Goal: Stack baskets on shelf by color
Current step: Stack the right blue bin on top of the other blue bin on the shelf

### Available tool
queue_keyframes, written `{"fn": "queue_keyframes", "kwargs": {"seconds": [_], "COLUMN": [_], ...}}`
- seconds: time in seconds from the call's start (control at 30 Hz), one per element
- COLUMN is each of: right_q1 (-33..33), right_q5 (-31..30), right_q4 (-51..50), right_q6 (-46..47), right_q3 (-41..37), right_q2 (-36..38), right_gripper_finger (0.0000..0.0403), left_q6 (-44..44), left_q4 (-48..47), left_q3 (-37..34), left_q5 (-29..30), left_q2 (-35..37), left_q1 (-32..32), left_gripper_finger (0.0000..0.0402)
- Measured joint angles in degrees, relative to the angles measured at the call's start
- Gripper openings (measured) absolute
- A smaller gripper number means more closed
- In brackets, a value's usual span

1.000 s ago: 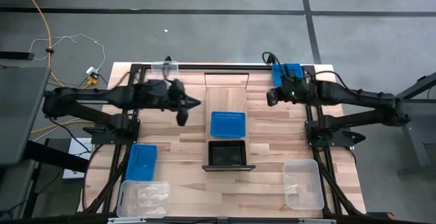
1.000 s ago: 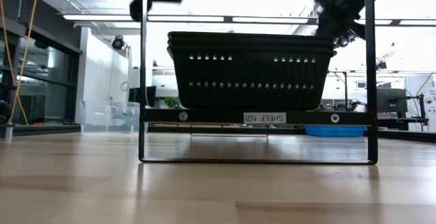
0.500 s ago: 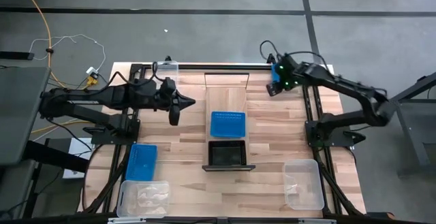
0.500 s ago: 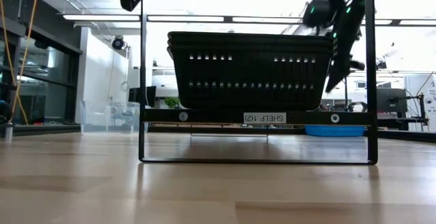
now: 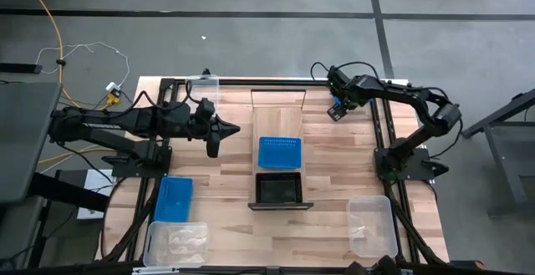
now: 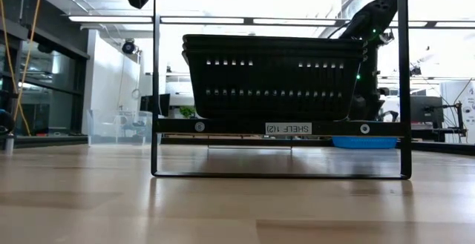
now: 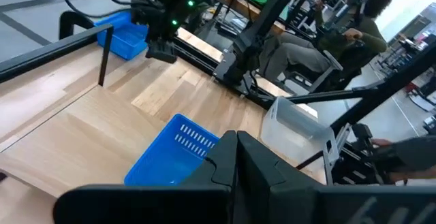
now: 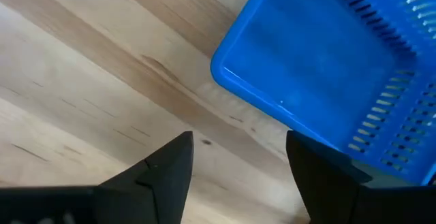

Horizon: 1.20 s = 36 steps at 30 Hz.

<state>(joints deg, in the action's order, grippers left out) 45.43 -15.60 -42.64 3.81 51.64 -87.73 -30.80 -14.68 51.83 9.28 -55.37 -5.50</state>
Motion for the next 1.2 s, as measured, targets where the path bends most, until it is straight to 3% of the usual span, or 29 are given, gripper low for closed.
{"fn": "queue_keyframes", "kwargs": {"seconds": [0.33, 0.63, 0.97, 1.2], "right_q1": [-0.4, -0.4, -0.3, 0.0], "right_q5": [-0.3, 6.5, 4.3, -1.5], "right_q4": [-5.1, -9.3, -7.1, -3.7], "right_q6": [-4.9, -7.0, -13.8, -14.3], "right_q3": [4.3, 9.7, 4.6, 4.0], "right_q2": [1.3, 1.9, -0.3, -3.6], "right_gripper_finger": [0.0227, 0.0227, 0.0227, 0.0226], "left_q6": [-1.1, -1.2, -1.2, -2.0], "left_q4": [1.2, 1.1, 1.1, 1.1], "left_q3": [0.0, 0.0, 0.0, 0.0], "left_q5": [0.9, 1.7, 1.9, 1.9], "left_q2": [0.0, 0.0, 0.0, 0.0], "left_q1": [0.0, 0.0, 0.0, 0.0], "left_gripper_finger": [0.0, 0.0, 0.0, 0.0]}}
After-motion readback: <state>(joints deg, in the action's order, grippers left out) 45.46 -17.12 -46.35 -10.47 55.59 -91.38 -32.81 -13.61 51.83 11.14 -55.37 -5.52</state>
